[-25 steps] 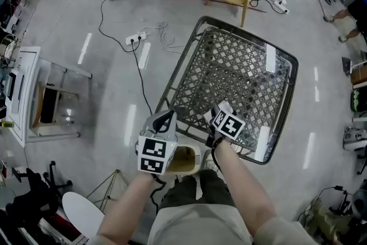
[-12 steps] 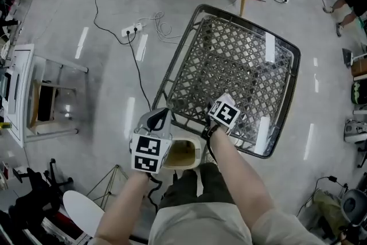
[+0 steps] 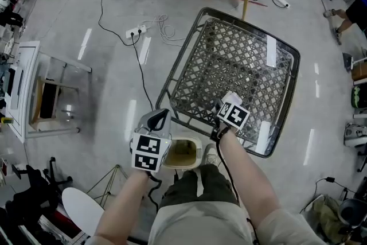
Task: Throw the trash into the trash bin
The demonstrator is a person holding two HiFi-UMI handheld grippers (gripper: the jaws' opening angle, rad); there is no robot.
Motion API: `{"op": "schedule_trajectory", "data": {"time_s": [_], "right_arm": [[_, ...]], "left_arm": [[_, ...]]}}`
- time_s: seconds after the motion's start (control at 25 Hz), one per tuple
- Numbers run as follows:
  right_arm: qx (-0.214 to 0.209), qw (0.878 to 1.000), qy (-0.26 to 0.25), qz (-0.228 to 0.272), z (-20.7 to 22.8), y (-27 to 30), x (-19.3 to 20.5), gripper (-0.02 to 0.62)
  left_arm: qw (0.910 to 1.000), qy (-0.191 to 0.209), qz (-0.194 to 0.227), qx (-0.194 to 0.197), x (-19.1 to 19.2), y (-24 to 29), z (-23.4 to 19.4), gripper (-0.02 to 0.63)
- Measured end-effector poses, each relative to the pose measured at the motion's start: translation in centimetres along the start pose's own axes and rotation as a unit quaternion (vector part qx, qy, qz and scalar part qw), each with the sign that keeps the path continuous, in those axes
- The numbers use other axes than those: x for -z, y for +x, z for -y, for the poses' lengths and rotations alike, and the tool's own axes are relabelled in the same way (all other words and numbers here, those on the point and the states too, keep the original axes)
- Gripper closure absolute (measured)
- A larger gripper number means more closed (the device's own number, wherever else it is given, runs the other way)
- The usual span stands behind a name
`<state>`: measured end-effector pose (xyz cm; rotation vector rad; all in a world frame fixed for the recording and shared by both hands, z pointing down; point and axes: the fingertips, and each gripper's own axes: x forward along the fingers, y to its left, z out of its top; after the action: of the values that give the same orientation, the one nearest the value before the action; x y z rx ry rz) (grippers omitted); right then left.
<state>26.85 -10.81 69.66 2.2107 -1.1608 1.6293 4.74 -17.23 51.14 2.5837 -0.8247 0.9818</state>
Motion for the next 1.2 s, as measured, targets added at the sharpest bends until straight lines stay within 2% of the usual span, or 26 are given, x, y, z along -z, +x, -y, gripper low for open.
{"op": "schedule_trajectory", "data": {"time_s": [0.32,0.64,0.84,0.96,1.08,1.2], "right_arm": [[-0.087,0.994,-0.012,0.07,-2.2,-7.8,-5.6,0.243],[-0.188,0.971,-0.08,0.129,-8.9,-16.4,-9.4,0.253],[-0.254,0.95,-0.119,0.136,-13.6,-21.0,-7.9,0.259],[-0.298,0.932,-0.16,0.129,-16.8,-23.3,-6.0,0.259],[-0.333,0.913,-0.205,0.114,-19.3,-24.7,-3.3,0.261],[-0.349,0.901,-0.24,0.09,-20.8,-24.8,-0.2,0.262]], "left_arm": [[0.9988,-0.005,0.042,-0.027,-2.7,-3.0,-1.1,0.604],[0.994,-0.013,0.087,-0.066,-5.9,-7.8,-2.9,0.604],[0.9908,-0.021,0.1,-0.088,-5.5,-11.2,-3.4,0.604],[0.9889,-0.025,0.102,-0.106,-4.5,-13.2,-3.8,0.604],[0.9876,-0.024,0.093,-0.124,-2.5,-14.8,-4.2,0.604],[0.9869,-0.034,0.075,-0.138,0.2,-16.1,-4.8,0.604]]}}
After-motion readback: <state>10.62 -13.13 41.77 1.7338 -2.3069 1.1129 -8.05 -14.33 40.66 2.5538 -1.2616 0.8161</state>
